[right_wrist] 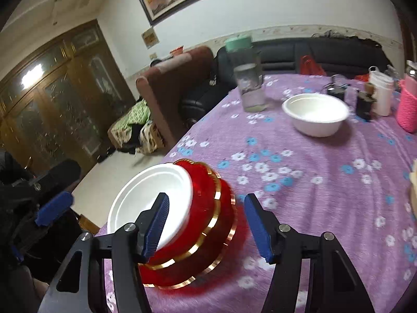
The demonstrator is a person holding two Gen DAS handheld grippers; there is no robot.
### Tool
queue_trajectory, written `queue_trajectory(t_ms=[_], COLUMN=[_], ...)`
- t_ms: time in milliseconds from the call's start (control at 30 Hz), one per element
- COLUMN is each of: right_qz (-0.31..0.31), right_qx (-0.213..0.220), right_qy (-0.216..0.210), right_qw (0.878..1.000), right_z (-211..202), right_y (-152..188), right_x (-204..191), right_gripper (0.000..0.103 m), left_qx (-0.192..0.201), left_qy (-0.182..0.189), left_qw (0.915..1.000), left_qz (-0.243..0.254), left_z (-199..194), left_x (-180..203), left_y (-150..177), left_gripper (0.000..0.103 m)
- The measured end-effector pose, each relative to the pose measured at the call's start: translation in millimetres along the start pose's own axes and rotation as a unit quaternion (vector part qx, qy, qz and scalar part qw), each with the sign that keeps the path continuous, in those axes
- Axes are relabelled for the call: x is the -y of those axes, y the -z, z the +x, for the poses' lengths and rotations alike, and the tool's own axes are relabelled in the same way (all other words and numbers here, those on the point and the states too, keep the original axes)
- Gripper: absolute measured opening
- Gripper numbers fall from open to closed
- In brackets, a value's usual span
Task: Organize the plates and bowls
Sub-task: 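Lower the white paper plate onto the red plate stack and open the right gripper, then move the right gripper to a second white paper plate near the motors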
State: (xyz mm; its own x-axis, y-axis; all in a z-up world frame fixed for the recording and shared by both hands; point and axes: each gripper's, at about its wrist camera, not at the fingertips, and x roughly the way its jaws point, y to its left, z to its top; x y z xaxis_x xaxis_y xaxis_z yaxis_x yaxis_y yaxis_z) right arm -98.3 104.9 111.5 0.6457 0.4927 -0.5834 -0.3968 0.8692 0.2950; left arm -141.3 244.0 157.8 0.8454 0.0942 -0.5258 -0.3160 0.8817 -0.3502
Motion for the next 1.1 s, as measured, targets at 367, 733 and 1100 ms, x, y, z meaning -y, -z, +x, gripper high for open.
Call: queue_trajectory(t_ms=[367, 733, 1100], right_qz=[0.042, 0.103, 0.147], right_qx=[0.057, 0.029, -0.012], right_qy=[0.08, 0.136, 0.132], right_qw=[0.994, 0.985, 0.98], right_z=[-55, -79, -27], right_y=[26, -2, -110], right_x=[81, 187, 252], right_gripper=[0.079, 0.079, 0.078], left_qx=[-0.09, -0.118, -0.227], left_qy=[0.092, 0.121, 0.046], left_qw=[0.9869, 0.9815, 0.9674], left_qz=[0.097, 0.089, 0.104], left_z=[9, 37, 200], left_x=[102, 144, 178], left_y=[32, -18, -66], left_gripper=[0.093, 0.093, 0.093])
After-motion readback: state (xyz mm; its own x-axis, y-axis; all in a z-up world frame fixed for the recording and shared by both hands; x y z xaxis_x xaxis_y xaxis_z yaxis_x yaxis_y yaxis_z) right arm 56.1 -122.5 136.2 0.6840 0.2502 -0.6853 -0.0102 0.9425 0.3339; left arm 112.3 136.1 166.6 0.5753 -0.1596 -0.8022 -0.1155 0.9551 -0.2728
